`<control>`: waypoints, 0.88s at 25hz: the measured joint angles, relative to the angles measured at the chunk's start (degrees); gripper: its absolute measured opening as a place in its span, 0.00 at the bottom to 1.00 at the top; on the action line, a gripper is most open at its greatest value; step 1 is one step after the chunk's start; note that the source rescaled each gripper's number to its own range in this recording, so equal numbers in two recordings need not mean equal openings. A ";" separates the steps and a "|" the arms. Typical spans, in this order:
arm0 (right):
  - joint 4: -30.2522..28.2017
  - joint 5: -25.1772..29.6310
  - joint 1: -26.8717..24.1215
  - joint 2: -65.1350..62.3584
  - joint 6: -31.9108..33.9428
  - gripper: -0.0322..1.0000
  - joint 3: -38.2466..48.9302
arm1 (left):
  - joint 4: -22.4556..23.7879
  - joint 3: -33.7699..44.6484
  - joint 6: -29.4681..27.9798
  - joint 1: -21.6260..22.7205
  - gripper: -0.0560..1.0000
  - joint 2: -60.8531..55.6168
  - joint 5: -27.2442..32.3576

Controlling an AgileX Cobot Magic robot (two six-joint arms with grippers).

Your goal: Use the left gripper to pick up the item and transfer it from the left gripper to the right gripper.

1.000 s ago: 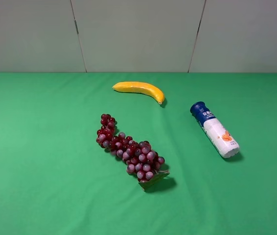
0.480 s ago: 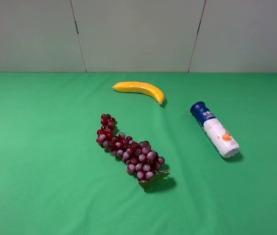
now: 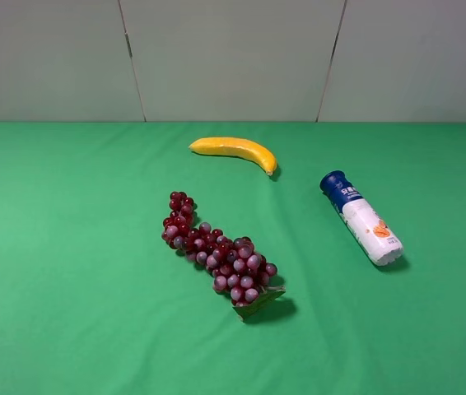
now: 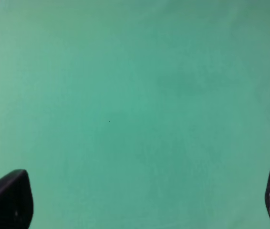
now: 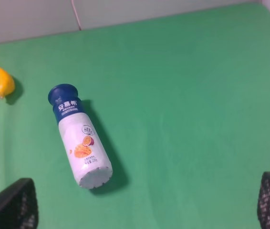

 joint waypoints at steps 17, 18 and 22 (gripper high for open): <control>0.06 0.05 0.00 0.00 0.00 1.00 0.00 | 0.00 0.00 0.00 0.00 0.98 0.00 0.00; 0.06 0.05 0.00 0.00 0.00 1.00 0.00 | 0.00 0.00 0.00 0.00 0.98 0.00 0.00; 0.06 0.05 0.00 0.00 0.00 1.00 0.00 | 0.00 0.00 0.00 0.00 0.98 0.00 0.00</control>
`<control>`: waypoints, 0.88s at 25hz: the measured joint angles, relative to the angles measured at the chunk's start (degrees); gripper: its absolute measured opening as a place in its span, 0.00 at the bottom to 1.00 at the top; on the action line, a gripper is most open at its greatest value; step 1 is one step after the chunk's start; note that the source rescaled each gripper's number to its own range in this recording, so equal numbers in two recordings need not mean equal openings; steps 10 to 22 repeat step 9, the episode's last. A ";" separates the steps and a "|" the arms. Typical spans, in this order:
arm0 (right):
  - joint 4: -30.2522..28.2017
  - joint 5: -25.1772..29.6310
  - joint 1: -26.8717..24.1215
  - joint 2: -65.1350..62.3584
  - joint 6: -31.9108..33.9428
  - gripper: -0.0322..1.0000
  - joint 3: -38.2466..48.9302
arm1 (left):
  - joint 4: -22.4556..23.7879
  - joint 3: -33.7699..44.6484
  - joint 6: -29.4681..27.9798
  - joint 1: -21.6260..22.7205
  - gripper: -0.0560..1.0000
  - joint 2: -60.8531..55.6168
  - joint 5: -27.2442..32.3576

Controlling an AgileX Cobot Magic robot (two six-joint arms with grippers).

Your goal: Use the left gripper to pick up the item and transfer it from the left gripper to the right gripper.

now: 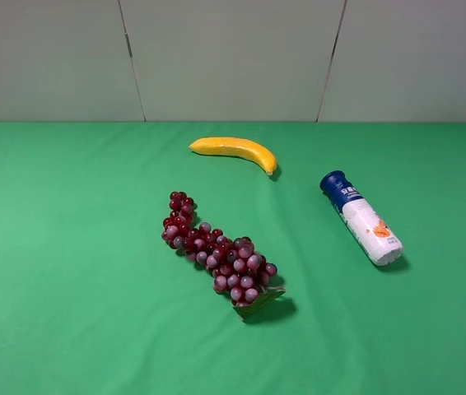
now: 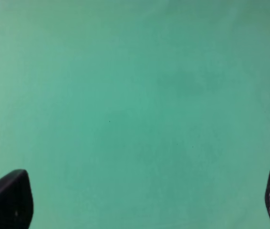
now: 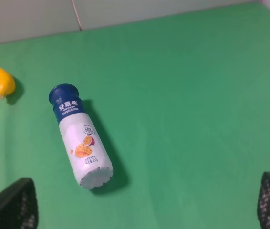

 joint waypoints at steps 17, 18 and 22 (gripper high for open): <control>0.00 0.00 0.00 0.00 0.00 1.00 0.00 | 0.00 0.00 0.00 0.00 0.98 0.00 0.00; 0.00 0.00 0.00 0.00 0.00 1.00 0.00 | 0.00 0.00 0.00 0.00 0.98 0.00 0.00; 0.00 0.00 0.00 0.00 0.00 1.00 0.00 | 0.00 0.00 0.00 0.00 0.98 0.00 0.00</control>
